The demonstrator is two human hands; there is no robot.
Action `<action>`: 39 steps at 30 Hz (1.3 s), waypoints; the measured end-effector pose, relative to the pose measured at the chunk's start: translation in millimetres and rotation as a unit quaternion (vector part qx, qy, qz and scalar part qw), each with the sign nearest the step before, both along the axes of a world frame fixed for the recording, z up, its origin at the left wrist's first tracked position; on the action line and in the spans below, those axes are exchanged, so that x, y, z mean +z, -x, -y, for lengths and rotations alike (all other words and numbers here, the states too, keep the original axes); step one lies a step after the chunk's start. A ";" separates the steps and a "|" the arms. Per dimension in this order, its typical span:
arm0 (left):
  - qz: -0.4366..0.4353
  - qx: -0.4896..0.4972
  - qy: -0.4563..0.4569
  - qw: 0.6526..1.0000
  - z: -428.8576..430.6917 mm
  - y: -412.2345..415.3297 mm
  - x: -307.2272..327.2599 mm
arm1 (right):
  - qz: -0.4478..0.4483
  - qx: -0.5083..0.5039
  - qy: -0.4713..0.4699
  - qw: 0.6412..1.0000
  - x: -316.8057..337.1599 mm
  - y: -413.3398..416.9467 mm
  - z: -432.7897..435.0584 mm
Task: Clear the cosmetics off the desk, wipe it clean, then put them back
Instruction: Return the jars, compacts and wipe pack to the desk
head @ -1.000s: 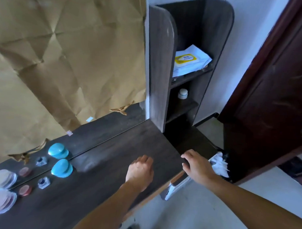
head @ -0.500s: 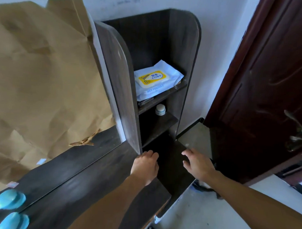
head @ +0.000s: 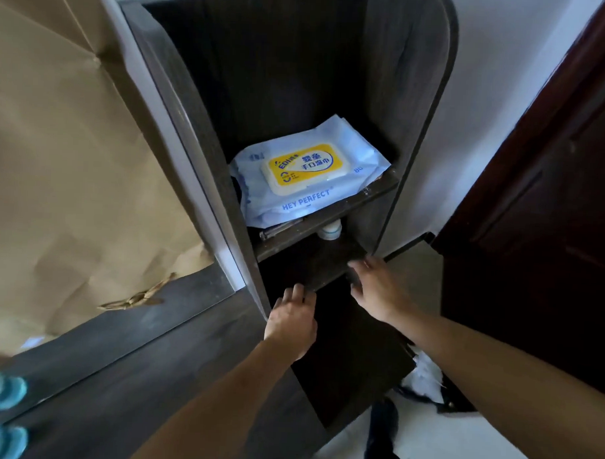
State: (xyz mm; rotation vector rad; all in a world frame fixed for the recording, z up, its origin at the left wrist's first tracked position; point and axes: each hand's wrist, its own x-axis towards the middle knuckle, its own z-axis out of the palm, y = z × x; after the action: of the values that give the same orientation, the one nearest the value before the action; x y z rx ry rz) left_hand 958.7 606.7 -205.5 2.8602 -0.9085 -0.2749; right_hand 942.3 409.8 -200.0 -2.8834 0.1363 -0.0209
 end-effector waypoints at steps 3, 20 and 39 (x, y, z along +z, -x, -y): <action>-0.006 0.056 -0.006 0.998 10.0 -12.2 -10.8 | 0.019 0.036 0.038 0.998 2.6 -42.0 5.8; 0.035 0.247 -0.055 0.967 54.5 1.7 -81.8 | 0.020 0.175 0.004 0.984 -55.5 -138.1 22.9; -0.035 0.279 -0.004 0.960 -50.8 137.0 -16.4 | -0.067 0.243 -0.033 0.967 -26.4 30.0 -41.3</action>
State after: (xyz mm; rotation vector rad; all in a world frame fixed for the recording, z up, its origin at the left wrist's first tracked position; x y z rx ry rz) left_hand 821.7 657.5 -221.8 2.9368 -0.0664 -0.3078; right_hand 912.3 451.0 -226.5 -2.7677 -0.5342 0.2620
